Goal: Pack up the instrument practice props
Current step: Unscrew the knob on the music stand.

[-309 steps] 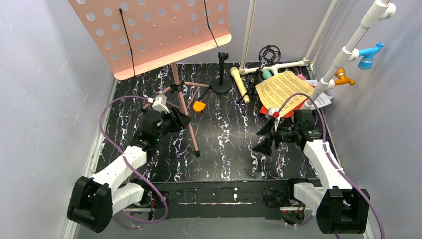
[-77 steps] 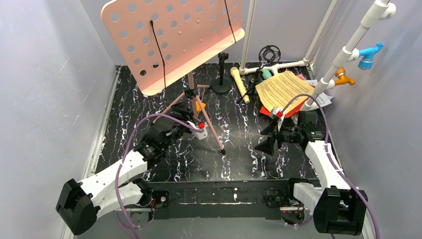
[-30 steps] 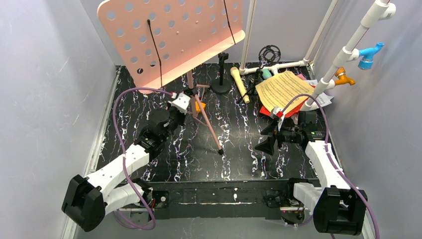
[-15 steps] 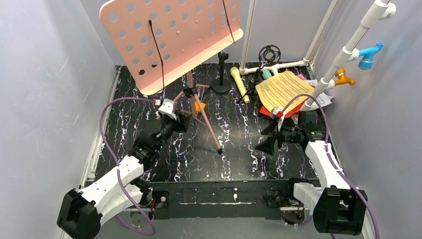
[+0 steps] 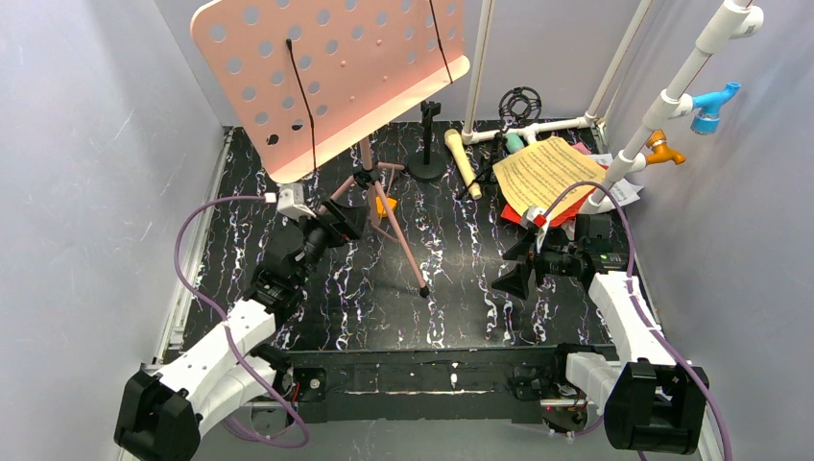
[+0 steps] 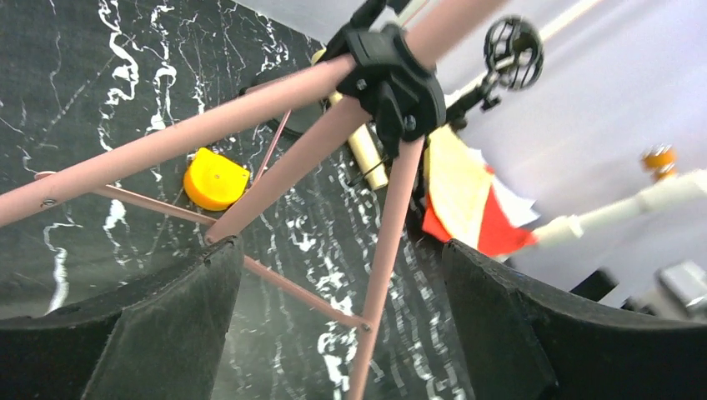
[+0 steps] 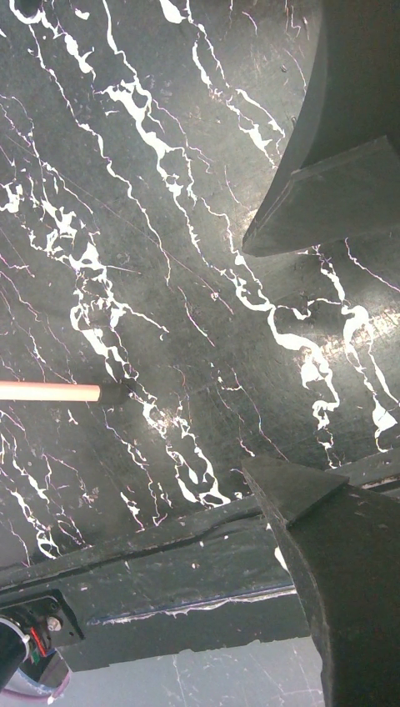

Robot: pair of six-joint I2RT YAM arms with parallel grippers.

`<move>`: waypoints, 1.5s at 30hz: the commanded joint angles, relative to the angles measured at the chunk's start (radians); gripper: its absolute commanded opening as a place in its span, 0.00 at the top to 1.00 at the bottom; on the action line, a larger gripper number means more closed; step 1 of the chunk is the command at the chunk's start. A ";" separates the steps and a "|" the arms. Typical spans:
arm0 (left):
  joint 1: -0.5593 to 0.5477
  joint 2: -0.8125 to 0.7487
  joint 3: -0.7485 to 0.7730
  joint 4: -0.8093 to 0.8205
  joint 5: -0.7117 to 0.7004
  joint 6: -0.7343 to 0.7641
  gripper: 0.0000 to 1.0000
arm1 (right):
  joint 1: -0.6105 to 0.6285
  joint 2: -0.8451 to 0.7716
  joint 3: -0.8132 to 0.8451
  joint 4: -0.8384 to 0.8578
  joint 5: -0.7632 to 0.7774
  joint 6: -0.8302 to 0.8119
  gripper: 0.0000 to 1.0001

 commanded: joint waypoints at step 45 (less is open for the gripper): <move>0.108 0.266 0.102 0.025 -0.082 -1.394 0.86 | -0.006 -0.015 -0.011 0.029 -0.015 -0.008 0.00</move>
